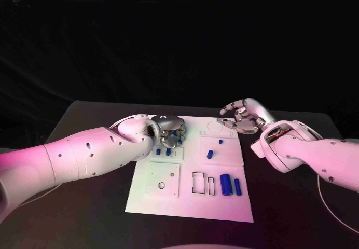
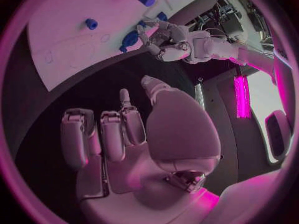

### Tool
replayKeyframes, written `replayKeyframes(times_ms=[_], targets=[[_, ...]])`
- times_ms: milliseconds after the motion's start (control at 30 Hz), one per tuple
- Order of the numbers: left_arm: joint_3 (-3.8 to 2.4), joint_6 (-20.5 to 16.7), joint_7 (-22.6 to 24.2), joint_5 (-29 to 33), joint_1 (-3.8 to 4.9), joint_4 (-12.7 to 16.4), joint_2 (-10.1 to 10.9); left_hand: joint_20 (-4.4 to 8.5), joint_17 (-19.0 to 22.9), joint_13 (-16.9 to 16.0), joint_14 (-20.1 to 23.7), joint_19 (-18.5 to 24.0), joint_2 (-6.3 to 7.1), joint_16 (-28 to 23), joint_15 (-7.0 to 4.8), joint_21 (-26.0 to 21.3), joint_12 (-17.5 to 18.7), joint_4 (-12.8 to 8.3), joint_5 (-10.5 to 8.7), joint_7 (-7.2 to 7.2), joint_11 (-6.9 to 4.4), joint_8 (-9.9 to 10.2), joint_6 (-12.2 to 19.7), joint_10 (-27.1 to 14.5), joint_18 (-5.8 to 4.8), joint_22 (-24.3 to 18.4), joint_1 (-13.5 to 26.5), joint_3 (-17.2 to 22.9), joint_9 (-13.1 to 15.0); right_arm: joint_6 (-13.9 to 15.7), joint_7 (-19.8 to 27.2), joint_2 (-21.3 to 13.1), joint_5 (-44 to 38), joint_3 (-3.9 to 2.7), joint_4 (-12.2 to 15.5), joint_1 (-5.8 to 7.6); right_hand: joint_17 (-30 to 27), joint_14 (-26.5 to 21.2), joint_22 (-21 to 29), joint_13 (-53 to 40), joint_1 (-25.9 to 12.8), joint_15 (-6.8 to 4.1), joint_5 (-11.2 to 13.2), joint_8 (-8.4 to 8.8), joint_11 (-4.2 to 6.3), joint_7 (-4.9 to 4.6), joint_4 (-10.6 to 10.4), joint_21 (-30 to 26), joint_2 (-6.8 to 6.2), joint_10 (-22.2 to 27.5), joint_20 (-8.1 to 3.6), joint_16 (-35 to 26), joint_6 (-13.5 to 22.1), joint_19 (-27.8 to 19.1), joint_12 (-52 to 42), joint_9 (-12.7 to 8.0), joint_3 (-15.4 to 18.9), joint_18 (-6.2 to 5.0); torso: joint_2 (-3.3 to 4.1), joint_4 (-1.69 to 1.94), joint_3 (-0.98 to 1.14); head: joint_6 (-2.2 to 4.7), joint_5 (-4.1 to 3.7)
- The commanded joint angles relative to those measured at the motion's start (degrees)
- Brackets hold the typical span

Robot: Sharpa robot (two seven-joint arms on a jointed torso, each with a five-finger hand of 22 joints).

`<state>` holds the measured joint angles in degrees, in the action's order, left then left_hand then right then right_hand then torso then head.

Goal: Assemble the parts on the task board

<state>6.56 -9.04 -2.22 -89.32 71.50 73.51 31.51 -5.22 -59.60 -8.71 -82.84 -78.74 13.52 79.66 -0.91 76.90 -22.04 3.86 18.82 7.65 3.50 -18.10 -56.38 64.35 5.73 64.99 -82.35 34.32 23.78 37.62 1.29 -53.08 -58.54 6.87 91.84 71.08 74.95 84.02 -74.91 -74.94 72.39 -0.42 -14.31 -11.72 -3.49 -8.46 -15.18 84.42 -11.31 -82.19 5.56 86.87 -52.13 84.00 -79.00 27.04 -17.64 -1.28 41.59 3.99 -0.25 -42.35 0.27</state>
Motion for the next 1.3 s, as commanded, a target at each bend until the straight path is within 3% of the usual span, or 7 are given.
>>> replayKeyframes(times_ms=[33, 267, 433, 600, 767, 967, 1300], targets=[[-0.50, -2.5, 1.6, 1.2, -0.04, 1.5, 0.9, 0.08, 0.1, -0.1, -0.5, -0.4, -0.45, 0.3, 0.08, 0.4, 0.6, -0.4, -0.28, -0.07, 0.02, 0.3, -0.6, 0.7, -0.62, 0.2, 0.3, 0.2, 0.0, 0.0, 0.5, 0.0, -0.4, -0.01, 0.0, -0.04, 5.1, 3.8, -10.8, -5.3, 0.0, -0.29, -0.3, -0.40, 0.08, 0.28, -0.2, -0.4, 0.49, 0.0, -0.14, -0.3, 0.0, 2.2, 0.0, 0.0, -0.2, -0.39, -0.05, 0.04, -0.02, 0.22, 0.09], [-2.09, -2.8, 1.5, 2.8, 0.02, 5.7, 4.7, 0.14, 0.6, 0.0, -0.5, -0.5, -0.04, 0.1, 0.05, 0.6, 1.5, -0.4, -0.21, -0.12, -0.03, 0.6, -1.1, 1.4, -0.65, 0.4, 1.3, 0.0, -0.1, 0.0, 0.6, -0.2, -0.4, -0.01, -0.1, -0.05, 5.1, 3.8, -10.8, -5.3, 0.0, -0.29, -0.3, -0.40, 0.08, 0.28, -0.2, -0.4, 0.49, 0.0, -0.14, -0.3, 0.0, 2.2, 0.0, 0.0, -0.2, -0.39, -0.16, 0.22, -0.01, 0.34, -0.02], [-2.68, -2.3, 0.7, 3.5, 0.11, 7.8, 7.3, 0.15, 0.7, 0.1, -0.5, -0.5, 0.01, 0.1, 0.02, 0.6, 1.7, -0.4, -0.24, -0.17, -0.08, 0.6, -1.3, 1.6, -0.67, 0.5, 1.6, -0.1, -0.1, 0.0, 0.6, -0.4, -0.4, -0.01, 0.0, -0.06, 5.1, 3.8, -10.8, -5.3, 0.0, -0.29, -0.3, -0.40, 0.08, 0.28, -0.2, -0.4, 0.49, 0.0, -0.14, -0.3, 0.0, 2.2, 0.0, 0.0, -0.2, -0.39, -0.13, 0.20, -0.01, 0.50, 0.12], [-2.85, -0.9, -0.1, 4.0, 0.13, 8.3, 9.0, 0.18, 0.8, 0.1, -0.5, -0.5, 0.07, 0.1, 0.00, 0.6, 1.9, -0.4, -0.27, -0.19, -0.11, 0.6, -1.4, 1.8, -0.68, 0.5, 1.8, -0.1, -0.1, 0.0, 0.5, -0.5, -0.4, -0.01, 0.0, -0.07, 5.1, 3.8, -10.8, -5.3, 0.0, -0.29, -0.3, -0.40, 0.08, 0.28, -0.2, -0.4, 0.49, 0.0, -0.14, -0.3, 0.0, 2.2, 0.0, 0.0, -0.2, -0.39, -0.02, 0.17, -0.13, 0.49, 0.10], [-2.89, 1.1, -0.9, 4.2, 0.08, 7.9, 9.9, 0.21, 1.0, 0.2, -0.4, -0.5, 0.43, 0.0, -0.02, 0.6, 2.5, -0.3, -0.34, -0.25, -0.13, 0.9, -1.5, 2.1, -0.68, 0.5, 2.5, -0.5, -0.2, 0.0, 0.5, -0.6, -0.4, -0.01, 0.0, -0.10, 5.1, 3.8, -10.8, -5.3, 0.0, -0.29, -0.3, -0.40, 0.08, 0.28, -0.2, -0.4, 0.49, 0.0, -0.14, -0.3, 0.0, 2.2, 0.0, 0.0, -0.2, -0.39, 0.00, 0.08, -0.05, 0.50, 0.36], [-2.90, 1.6, -1.2, 4.2, -0.08, 6.8, 9.8, 0.21, 1.0, 0.2, -0.4, -0.5, 0.43, 0.0, -0.02, 0.6, 2.5, -0.3, -0.34, -0.25, -0.13, 0.9, -1.5, 2.1, -0.68, 0.5, 2.5, -0.5, -0.2, 0.0, 0.5, -0.5, -0.5, -0.01, 0.0, -0.14, 5.1, 3.8, -10.8, -5.3, 0.0, -0.29, -0.3, -0.40, 0.08, 0.28, -0.2, -0.4, 0.49, 0.0, -0.14, -0.3, 0.0, 2.2, 0.0, 0.0, -0.2, -0.39, 0.06, 0.02, -0.08, 0.38, 0.47], [-2.89, 1.6, -1.2, 4.2, -0.29, 5.6, 9.2, 0.22, 1.1, 0.2, -0.4, -0.5, 0.40, 0.0, -0.03, 0.6, 2.6, -0.3, -0.34, -0.27, -0.15, 0.9, -1.5, 2.2, -0.68, 0.5, 2.6, -0.5, -0.2, 0.0, 0.5, -0.5, -0.5, -0.01, 0.0, -0.18, 5.1, 3.8, -10.8, -5.3, 0.0, -0.29, -0.3, -0.40, 0.08, 0.28, -0.2, -0.4, 0.49, 0.0, -0.14, -0.3, 0.0, 2.2, 0.0, 0.0, -0.2, -0.39, 0.10, 0.02, 0.04, 0.31, 0.49]])
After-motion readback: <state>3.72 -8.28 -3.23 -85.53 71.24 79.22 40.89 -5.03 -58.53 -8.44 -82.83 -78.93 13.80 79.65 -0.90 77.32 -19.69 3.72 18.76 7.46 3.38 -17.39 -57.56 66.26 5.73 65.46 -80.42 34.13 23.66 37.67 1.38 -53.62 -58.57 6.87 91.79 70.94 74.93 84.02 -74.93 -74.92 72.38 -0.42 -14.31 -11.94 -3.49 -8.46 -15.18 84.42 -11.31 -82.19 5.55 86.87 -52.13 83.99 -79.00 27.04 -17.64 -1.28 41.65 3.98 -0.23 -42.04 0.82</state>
